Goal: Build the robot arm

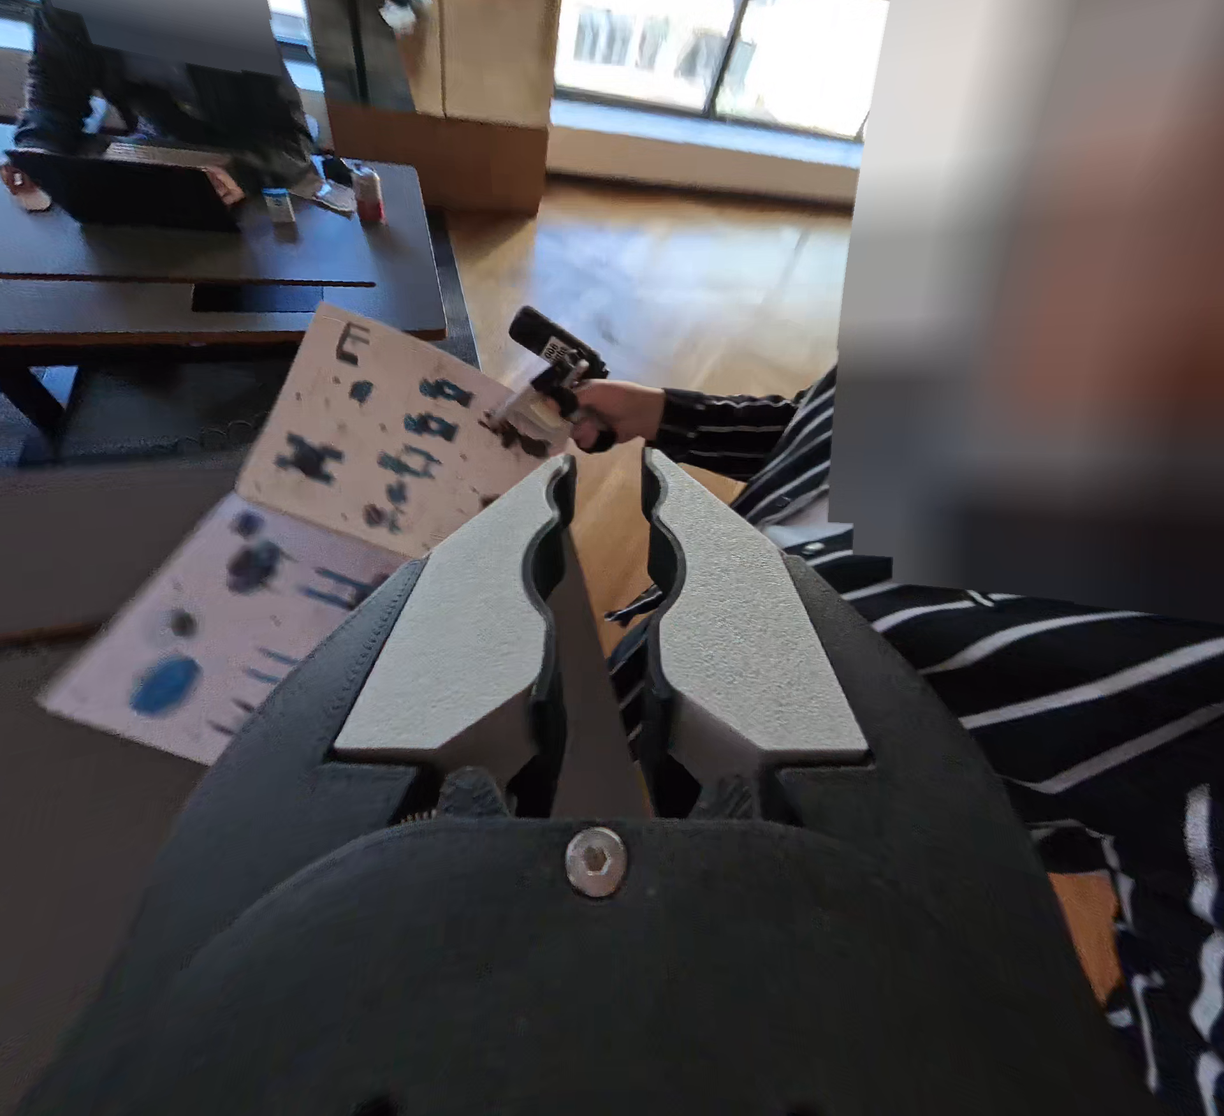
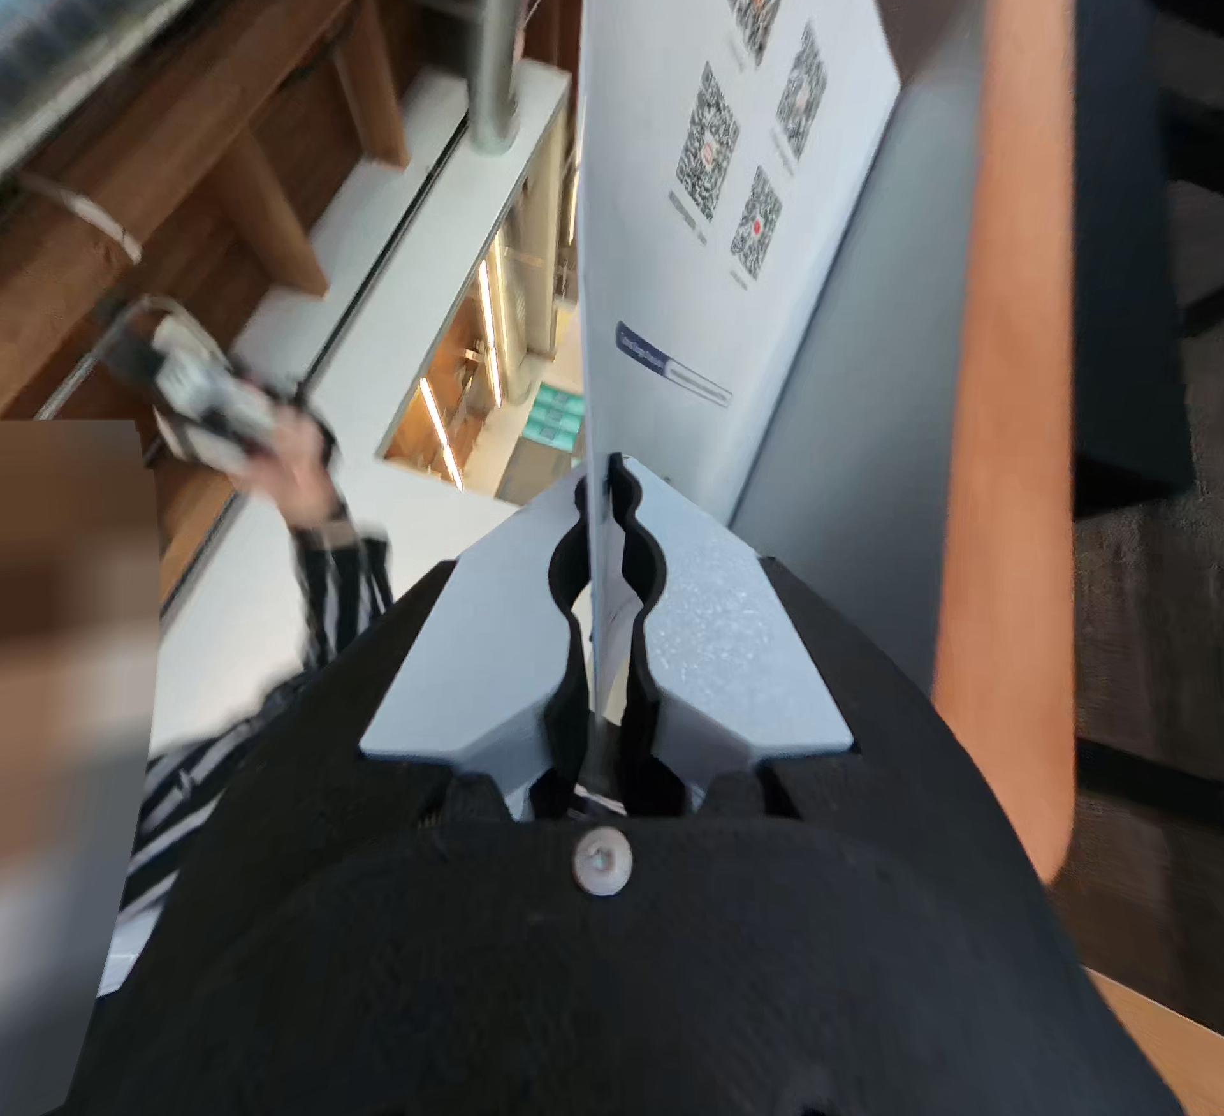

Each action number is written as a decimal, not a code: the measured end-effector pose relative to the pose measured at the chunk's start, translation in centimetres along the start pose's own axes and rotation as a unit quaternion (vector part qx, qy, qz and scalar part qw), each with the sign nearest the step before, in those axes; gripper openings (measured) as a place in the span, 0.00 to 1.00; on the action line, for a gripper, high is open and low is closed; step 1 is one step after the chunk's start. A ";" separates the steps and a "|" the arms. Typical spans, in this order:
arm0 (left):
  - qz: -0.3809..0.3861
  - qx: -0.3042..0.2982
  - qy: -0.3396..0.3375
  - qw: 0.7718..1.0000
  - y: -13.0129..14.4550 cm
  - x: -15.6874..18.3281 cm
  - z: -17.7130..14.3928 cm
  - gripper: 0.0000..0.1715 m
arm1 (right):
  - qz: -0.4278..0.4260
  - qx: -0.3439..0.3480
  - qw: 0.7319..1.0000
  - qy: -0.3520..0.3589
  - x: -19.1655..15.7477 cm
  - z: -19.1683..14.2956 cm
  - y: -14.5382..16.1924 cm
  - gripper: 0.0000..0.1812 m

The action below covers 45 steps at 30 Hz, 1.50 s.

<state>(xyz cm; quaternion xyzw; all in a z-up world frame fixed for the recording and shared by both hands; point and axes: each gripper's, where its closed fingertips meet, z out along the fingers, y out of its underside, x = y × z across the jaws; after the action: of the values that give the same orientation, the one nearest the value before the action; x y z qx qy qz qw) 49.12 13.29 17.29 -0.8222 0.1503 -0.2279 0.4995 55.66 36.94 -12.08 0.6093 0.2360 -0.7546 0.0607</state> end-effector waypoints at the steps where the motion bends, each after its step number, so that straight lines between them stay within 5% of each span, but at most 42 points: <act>1: -0.016 0.027 -0.009 0.999 3.0 2.1 -2.2 0.09 | 0.008 0.014 1.000 0.005 0.5 -0.1 0.3 0.00; 5: -0.098 0.151 -0.060 0.982 15.1 10.5 -10.3 0.06 | 0.005 0.060 0.997 0.051 2.0 -0.3 1.9 0.00; 8: -0.150 0.184 -0.133 0.962 24.0 16.3 -15.3 0.04 | -0.017 0.075 0.993 0.094 2.4 0.1 3.7 0.00; 14: -0.184 0.266 -0.258 0.910 30.9 23.9 -24.0 0.00 | -0.055 0.090 0.972 0.209 3.9 0.8 5.9 0.02; 18: -0.181 0.285 -0.298 0.893 30.5 24.7 -26.0 0.00 | -0.080 0.075 0.962 0.249 4.2 0.4 6.8 0.08; 24: -0.164 0.329 -0.336 0.867 26.7 23.7 -25.6 0.00 | -0.051 -0.034 0.975 0.216 4.2 0.2 8.4 0.11; 33: -0.132 0.296 -0.306 0.895 20.0 19.5 -23.5 0.00 | -0.033 -0.110 0.976 0.184 3.9 0.0 11.5 0.01; 40: -0.131 0.307 -0.291 0.897 22.6 20.6 -26.0 0.00 | -0.027 -0.034 0.982 0.182 3.3 0.9 11.3 0.00; 45: -0.127 0.313 -0.288 0.896 28.1 24.5 -31.6 0.00 | -0.052 0.011 0.973 0.224 3.2 3.3 12.2 0.03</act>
<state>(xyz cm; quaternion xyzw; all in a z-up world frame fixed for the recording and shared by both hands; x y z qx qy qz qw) 52.87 -34.97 10.32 -0.6655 -0.1845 -0.0783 0.7190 56.58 25.41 -18.09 0.7506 0.2667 -0.6032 -0.0395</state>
